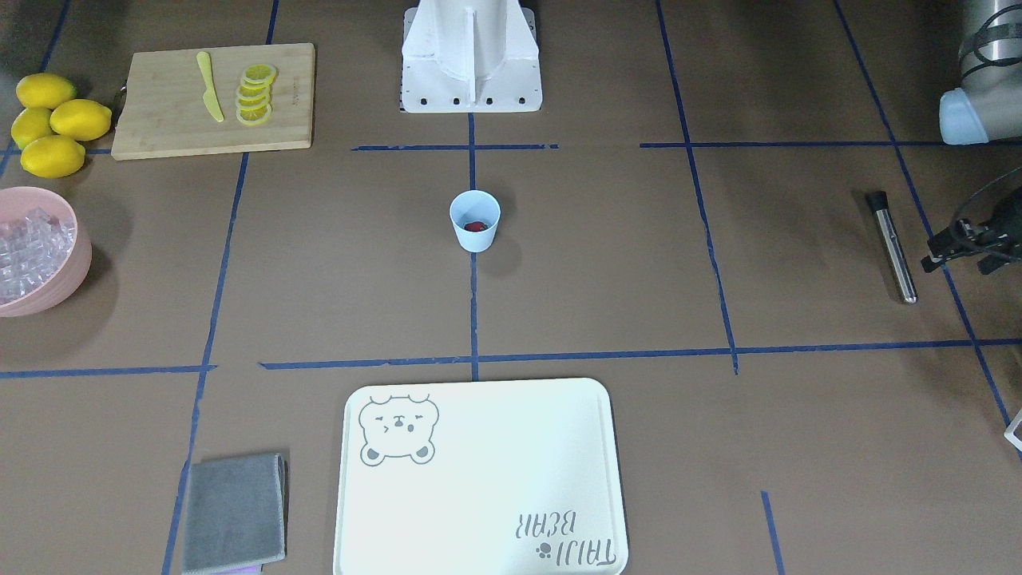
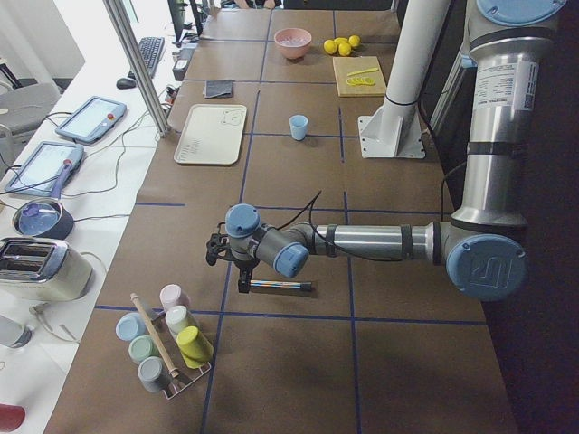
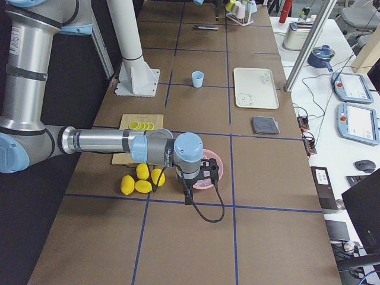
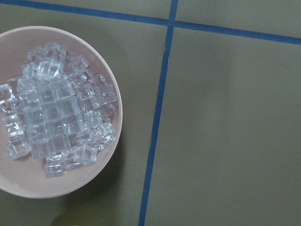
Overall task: Mash ice and strawberries in cup
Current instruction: 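Withdraw the left gripper to the steel muddler and grasp it, then lift the steel muddler with the left gripper and carry it over the cup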
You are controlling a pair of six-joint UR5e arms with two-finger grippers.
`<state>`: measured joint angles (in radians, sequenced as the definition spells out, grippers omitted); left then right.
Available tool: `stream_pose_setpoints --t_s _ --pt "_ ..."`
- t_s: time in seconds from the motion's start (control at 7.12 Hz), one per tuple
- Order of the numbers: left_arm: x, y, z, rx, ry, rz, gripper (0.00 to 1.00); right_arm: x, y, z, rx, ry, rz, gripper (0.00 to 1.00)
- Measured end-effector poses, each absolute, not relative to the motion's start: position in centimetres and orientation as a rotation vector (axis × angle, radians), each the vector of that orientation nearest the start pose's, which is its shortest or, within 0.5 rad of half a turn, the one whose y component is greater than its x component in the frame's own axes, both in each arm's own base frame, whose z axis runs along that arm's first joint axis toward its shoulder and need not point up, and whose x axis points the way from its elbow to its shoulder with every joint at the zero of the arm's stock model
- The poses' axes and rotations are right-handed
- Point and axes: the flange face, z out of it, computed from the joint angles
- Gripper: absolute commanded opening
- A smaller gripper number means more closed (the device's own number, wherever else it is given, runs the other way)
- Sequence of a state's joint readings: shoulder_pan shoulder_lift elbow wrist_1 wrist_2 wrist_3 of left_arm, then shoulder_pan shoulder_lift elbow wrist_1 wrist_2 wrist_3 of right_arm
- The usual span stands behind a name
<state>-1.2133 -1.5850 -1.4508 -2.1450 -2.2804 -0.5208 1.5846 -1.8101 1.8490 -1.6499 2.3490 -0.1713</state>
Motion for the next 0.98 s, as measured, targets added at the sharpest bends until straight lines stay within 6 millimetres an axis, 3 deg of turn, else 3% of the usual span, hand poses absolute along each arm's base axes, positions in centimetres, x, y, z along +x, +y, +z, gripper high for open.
stream_pose_setpoints --t_s 0.42,0.56,0.7,0.84,0.98 --pt "15.9 -49.9 68.6 0.117 0.799 0.03 0.99 6.9 -38.7 63.6 0.032 -0.779 -0.133 1.0" --pt "16.8 -49.5 69.1 0.122 0.803 0.024 0.9 6.9 -38.7 63.6 0.032 -0.779 -0.133 1.0" --pt "17.3 -49.3 69.3 0.125 0.807 0.019 0.13 6.9 -38.7 63.6 0.032 -0.779 -0.133 1.0" --pt "17.6 -49.2 69.3 0.126 0.811 0.02 0.0 6.9 -38.7 63.6 0.032 -0.779 -0.133 1.0" --pt "17.7 -49.2 69.3 0.128 0.813 0.025 0.0 6.9 -38.7 63.6 0.032 -0.778 -0.133 1.0"
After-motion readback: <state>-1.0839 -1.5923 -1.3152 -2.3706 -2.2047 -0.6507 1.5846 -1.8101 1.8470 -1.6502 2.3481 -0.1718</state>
